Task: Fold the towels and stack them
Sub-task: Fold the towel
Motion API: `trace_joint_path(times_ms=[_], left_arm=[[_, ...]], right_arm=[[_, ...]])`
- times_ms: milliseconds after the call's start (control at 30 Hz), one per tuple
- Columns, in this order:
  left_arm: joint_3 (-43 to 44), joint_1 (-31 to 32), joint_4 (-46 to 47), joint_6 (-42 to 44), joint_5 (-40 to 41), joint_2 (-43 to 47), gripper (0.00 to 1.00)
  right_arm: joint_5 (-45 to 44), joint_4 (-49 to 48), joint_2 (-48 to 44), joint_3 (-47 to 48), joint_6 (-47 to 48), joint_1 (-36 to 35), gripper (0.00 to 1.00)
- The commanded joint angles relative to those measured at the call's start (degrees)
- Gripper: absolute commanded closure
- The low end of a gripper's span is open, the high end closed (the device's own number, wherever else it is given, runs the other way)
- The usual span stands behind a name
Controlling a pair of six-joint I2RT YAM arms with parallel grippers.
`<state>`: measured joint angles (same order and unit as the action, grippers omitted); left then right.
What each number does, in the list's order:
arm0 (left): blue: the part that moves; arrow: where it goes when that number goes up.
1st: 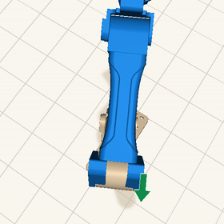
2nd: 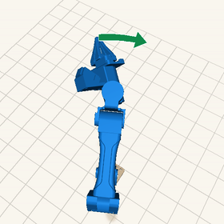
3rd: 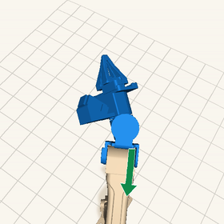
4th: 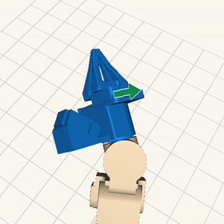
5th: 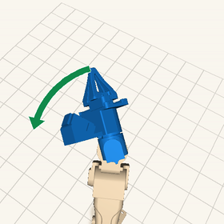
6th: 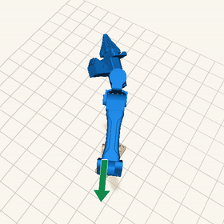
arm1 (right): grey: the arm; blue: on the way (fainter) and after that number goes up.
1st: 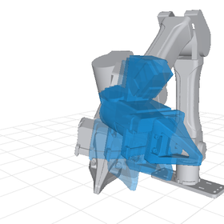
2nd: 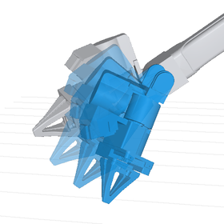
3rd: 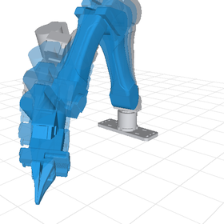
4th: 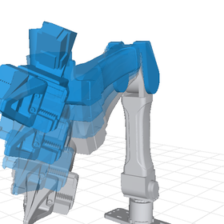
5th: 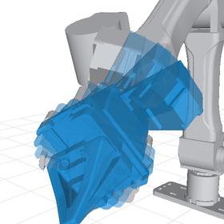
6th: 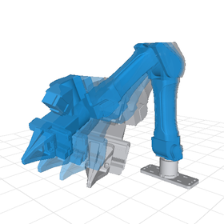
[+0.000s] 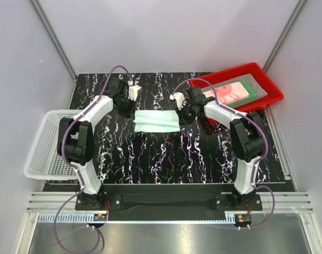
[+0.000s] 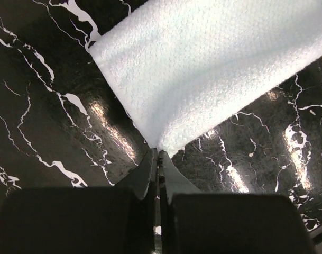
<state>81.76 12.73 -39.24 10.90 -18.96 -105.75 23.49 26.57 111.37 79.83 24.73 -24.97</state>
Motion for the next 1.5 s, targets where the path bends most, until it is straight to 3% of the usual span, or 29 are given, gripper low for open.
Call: trace_joint_path(times_ms=[0, 133, 167, 367, 467, 633, 767, 833, 1033, 1167, 1400, 1467], left_arm=[[-2.74, -0.08, 1.28, -1.40, -0.11, 2.22, 1.00], [-4.33, 1.33, -2.30, -1.58, 0.23, -0.58, 0.90], [-2.93, 1.77, -3.89, -1.06, 0.94, -1.46, 0.82], [-3.36, 2.12, -3.47, -3.51, 7.86, 2.12, 0.78], [-0.38, 2.21, -2.51, -6.23, 11.66, 3.88, 0.73], [0.86, 2.21, 3.11, -12.81, 9.65, 5.65, 0.72], [-3.33, 2.65, 10.49, -17.48, -1.66, 5.47, 0.72], [-5.46, 2.65, 14.01, -20.73, -2.04, 4.25, 0.73], [-11.26, 3.26, 16.39, -26.01, 2.25, 1.61, 0.73], [-8.81, 3.26, 12.18, -27.15, 7.16, -0.24, 0.73], [-4.95, 3.35, 5.96, -26.63, 12.27, 2.04, 0.71], [-1.35, 3.26, 3.05, -26.37, 14.56, 3.35, 0.70]], right_arm=[[-0.37, -1.87, -2.92, -1.96, -1.53, -0.25, 1.00], [-0.20, -0.03, -1.07, -2.14, -3.28, -0.17, 0.93], [-0.11, 0.24, -0.90, -1.88, -3.55, -0.17, 0.86], [2.53, 3.14, -4.31, -0.29, -6.53, -0.25, 0.66], [3.67, 0.95, -5.55, 0.50, -10.92, -0.25, 0.69], [3.32, -2.93, -4.50, 1.90, -19.62, -0.17, 0.71], [4.55, -0.73, 1.28, 6.11, -21.92, -0.25, 0.73], [3.07, 1.37, 4.89, 6.91, -22.53, -0.25, 0.74], [-1.77, 1.29, 9.30, 5.25, -22.44, -0.25, 0.80], [-2.57, 1.47, 7.82, 5.07, -23.94, -0.17, 0.80], [-1.77, 3.66, 4.12, 6.65, -30.60, -0.25, 0.68], [-4.65, 3.32, 3.50, 7.18, -32.19, -0.25, 0.58]])
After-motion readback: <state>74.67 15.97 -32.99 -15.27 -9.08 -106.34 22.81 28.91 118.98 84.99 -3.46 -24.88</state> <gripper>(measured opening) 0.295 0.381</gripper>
